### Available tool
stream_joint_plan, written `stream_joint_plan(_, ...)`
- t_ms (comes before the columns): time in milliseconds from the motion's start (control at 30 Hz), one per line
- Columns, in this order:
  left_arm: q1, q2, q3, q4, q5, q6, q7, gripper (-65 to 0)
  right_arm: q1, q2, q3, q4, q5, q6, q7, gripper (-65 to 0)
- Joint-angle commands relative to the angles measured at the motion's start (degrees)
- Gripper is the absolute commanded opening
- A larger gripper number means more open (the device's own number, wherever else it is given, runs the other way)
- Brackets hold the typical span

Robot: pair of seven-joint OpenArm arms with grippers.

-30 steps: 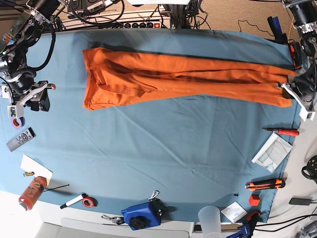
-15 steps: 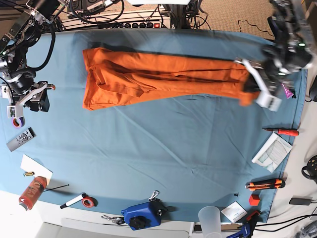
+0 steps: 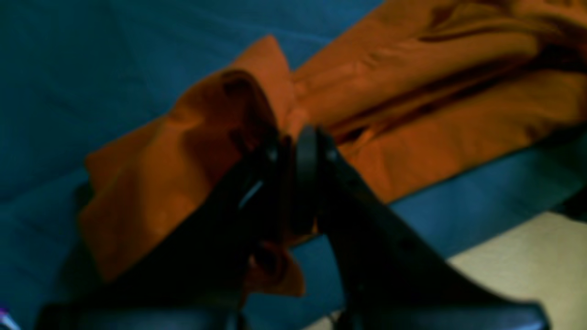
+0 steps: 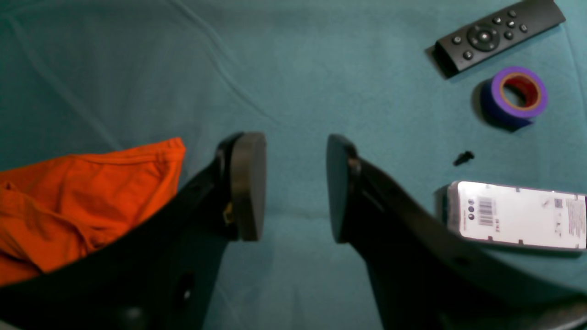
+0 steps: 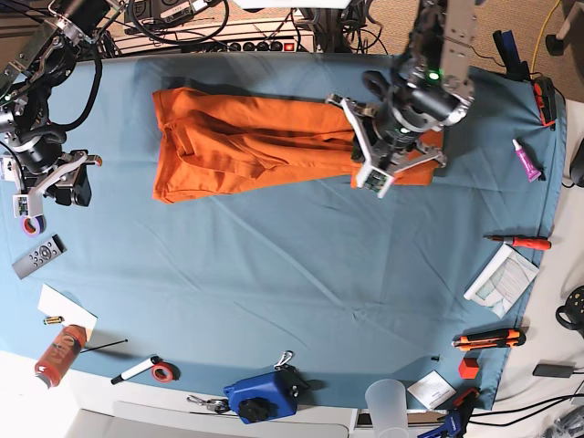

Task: Layout the t-shirt on the table in an organized manner, then fold the t-shirt properly
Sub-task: 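Release the strip and grasp its end with the left gripper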

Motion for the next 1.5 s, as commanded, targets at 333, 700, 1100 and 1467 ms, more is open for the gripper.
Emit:
stream_joint_plan(333,-1.0,0.3,8.4,1.0,-1.1,0.5,-5.9,-35.9,0.6,1.0,0.4,1.0,0.6,0.1,2.0,-42.7)
stream_joint_plan(700,1.2,-0.1,5.4,11.1,14.8,7.3,-2.8,-36.0,0.6,1.0,0.4,1.0,0.7,0.1,1.9,-42.7)
stream_joint_plan(1100,7.0,-3.4,-6.7,3.5,-3.5,2.9,-3.1,-36.4,0.7,1.2,0.4,1.0,4.5,0.1,1.9,-42.7)
stream_joint_plan(1467,1.5,-3.3,-6.7,-5.0,-6.9,2.0,-4.3,-36.7,0.6,1.2,0.4,1.1,4.7,0.2,0.3,-39.2)
